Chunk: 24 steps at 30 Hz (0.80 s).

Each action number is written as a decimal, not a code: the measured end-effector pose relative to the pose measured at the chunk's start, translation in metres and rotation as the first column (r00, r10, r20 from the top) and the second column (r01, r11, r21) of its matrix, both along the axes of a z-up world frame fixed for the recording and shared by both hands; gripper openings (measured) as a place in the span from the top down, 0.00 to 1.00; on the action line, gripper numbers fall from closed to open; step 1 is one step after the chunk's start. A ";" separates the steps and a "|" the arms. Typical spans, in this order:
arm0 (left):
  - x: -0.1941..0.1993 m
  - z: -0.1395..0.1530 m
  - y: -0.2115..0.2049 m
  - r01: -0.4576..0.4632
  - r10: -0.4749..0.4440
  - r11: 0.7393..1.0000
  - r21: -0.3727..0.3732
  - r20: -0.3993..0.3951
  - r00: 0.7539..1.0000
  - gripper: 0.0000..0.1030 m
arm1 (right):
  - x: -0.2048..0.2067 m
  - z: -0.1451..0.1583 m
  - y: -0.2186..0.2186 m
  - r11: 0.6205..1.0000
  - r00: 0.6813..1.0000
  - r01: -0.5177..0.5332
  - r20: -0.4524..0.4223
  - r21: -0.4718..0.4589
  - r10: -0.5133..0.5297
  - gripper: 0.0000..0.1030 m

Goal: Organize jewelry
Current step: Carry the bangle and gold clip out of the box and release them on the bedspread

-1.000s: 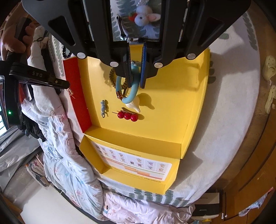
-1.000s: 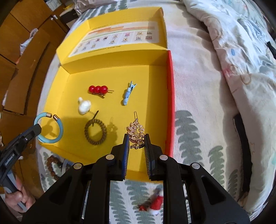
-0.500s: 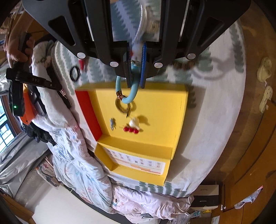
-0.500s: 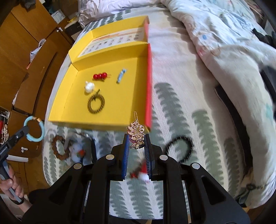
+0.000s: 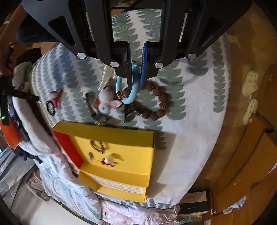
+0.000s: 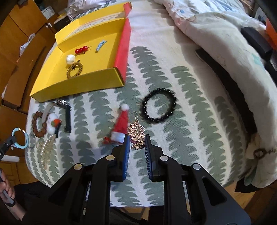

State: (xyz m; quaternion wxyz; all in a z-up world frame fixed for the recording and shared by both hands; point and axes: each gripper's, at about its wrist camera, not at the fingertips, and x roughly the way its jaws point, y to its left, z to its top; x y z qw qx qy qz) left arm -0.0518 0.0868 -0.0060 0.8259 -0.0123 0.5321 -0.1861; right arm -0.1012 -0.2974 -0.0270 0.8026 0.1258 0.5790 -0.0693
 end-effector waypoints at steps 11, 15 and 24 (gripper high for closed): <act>-0.003 -0.047 -0.005 -0.007 0.015 0.995 0.101 -0.075 0.997 0.91 | -0.012 -0.027 -0.023 0.999 0.997 0.034 -0.064 0.028 -0.032 0.82; -0.002 -0.052 -0.001 -0.021 0.031 0.993 0.116 -0.085 0.996 0.91 | -0.010 -0.037 -0.027 0.999 0.995 0.043 -0.092 0.027 -0.041 0.82; -0.004 -0.057 0.003 -0.035 0.050 0.989 0.146 -0.096 0.994 0.91 | -0.006 -0.048 -0.031 0.999 0.992 0.039 -0.124 0.027 -0.036 0.81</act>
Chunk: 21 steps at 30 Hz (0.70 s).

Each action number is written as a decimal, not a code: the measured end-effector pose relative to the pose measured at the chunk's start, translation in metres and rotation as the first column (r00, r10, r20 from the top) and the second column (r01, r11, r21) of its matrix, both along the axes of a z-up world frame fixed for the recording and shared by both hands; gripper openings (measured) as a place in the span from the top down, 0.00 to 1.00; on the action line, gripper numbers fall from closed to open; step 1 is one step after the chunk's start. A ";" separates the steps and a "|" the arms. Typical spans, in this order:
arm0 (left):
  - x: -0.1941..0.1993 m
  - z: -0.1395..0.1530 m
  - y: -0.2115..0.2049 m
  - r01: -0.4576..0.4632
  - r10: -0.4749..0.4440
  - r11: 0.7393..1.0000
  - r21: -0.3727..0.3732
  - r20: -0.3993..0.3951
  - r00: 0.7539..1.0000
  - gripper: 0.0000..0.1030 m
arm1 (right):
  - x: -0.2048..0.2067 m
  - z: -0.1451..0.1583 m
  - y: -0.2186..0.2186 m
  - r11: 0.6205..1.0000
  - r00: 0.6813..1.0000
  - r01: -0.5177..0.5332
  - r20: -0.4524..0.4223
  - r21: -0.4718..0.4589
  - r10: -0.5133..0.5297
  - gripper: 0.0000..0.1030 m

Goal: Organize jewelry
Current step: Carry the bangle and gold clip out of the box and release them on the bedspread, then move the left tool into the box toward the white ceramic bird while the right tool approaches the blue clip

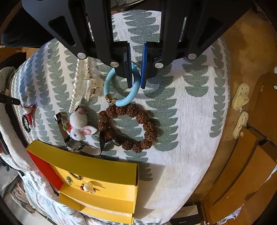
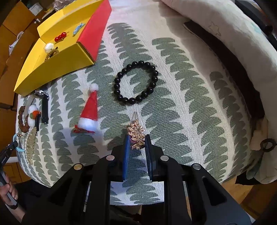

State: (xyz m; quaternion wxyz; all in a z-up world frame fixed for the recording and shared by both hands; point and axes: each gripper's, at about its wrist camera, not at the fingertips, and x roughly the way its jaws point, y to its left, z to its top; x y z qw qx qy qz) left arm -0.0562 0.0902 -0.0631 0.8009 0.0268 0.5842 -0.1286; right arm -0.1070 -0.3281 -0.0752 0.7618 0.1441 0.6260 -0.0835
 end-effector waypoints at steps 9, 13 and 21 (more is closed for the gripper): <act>0.004 0.001 0.004 -0.033 0.033 0.999 -0.004 -0.004 0.999 0.69 | -0.004 0.013 -0.006 0.997 0.999 0.029 0.036 -0.074 -0.026 0.64; 0.002 0.014 0.002 -0.032 0.032 0.999 0.003 0.046 0.998 0.57 | -0.002 0.028 0.000 0.991 0.996 0.037 0.082 -0.132 -0.026 0.39; 0.020 0.035 -0.020 -0.022 0.025 0.999 -0.026 0.121 0.992 0.36 | 0.023 0.059 0.035 0.989 0.976 -0.031 0.207 -0.145 0.061 0.37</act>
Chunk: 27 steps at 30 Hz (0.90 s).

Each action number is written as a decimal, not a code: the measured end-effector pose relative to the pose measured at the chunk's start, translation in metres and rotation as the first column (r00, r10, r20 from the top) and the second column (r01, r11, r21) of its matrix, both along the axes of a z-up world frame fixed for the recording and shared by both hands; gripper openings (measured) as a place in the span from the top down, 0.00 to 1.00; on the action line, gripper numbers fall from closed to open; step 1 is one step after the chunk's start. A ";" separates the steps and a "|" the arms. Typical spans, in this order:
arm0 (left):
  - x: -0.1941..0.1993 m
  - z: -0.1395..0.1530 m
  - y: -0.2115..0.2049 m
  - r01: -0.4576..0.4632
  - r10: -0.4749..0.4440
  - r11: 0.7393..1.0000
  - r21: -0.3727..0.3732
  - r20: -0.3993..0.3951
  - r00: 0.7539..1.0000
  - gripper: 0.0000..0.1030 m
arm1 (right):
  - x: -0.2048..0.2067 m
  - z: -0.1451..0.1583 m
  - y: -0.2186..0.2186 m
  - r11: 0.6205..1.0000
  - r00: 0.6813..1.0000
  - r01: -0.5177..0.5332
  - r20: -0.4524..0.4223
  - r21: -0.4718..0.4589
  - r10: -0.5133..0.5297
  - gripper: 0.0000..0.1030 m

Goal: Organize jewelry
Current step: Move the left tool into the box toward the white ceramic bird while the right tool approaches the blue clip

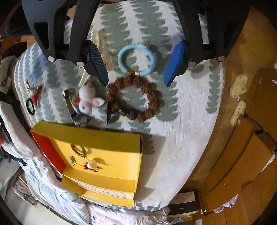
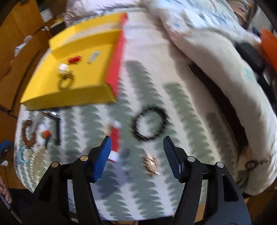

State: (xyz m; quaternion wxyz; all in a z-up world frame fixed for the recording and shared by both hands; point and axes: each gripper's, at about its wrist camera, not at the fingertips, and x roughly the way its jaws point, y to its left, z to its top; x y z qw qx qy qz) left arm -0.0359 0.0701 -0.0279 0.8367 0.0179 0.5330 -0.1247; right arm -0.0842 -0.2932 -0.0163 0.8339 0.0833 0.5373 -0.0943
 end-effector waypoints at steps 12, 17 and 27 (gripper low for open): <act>0.078 0.047 -0.082 0.080 -0.078 0.995 -0.060 0.028 0.997 0.19 | 0.126 0.028 0.060 0.993 0.988 -0.113 0.103 0.018 0.111 0.30; 0.129 0.020 -0.107 0.064 -0.070 0.994 -0.085 -0.076 0.995 0.19 | 0.180 0.017 0.059 0.993 0.992 -0.111 0.066 0.048 0.108 0.30; 0.187 -0.022 -0.138 0.038 -0.043 0.999 -0.038 -0.146 0.988 0.19 | 0.251 -0.021 0.053 0.990 0.990 -0.138 -0.037 0.033 0.140 0.30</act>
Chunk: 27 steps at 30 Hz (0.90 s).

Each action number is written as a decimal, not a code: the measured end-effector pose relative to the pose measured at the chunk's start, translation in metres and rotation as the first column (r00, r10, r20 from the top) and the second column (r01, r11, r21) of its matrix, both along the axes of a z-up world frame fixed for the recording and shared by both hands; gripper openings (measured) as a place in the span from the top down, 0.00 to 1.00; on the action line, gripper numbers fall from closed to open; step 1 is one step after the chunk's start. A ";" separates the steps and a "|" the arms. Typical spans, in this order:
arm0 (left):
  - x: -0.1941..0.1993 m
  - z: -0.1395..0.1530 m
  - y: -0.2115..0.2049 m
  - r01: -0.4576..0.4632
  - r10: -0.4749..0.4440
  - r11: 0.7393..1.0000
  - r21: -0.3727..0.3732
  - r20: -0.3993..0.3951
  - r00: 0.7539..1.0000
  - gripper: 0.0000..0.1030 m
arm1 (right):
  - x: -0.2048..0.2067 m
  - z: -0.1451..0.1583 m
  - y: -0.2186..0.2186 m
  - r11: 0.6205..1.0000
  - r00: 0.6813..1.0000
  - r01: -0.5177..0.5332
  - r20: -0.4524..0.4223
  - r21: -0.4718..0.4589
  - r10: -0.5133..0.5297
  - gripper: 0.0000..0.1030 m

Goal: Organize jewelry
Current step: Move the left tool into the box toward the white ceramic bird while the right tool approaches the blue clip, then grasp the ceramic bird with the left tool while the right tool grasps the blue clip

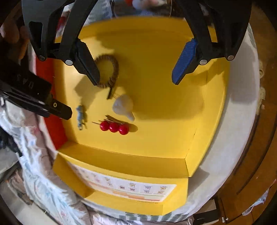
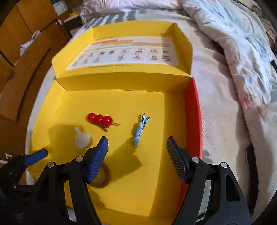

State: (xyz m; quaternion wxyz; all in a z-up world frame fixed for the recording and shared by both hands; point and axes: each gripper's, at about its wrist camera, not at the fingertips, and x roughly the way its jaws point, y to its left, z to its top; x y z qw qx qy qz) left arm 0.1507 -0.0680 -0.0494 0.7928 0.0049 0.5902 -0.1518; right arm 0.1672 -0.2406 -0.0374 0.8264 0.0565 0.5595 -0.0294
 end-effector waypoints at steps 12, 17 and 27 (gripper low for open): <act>0.023 -0.028 -0.016 0.002 -0.002 0.998 0.064 0.002 1.000 0.19 | 0.024 -0.026 -0.001 1.000 0.997 -0.013 -0.073 0.002 0.013 0.30; 0.022 -0.028 -0.024 0.011 -0.012 0.998 0.054 0.012 1.000 0.19 | 0.029 -0.031 0.008 0.999 0.995 -0.023 -0.094 -0.031 0.020 0.33; 0.026 -0.038 -0.030 0.011 -0.010 0.995 0.094 -0.012 1.000 0.19 | 0.033 -0.045 0.013 1.000 0.991 -0.027 -0.128 -0.008 0.026 0.49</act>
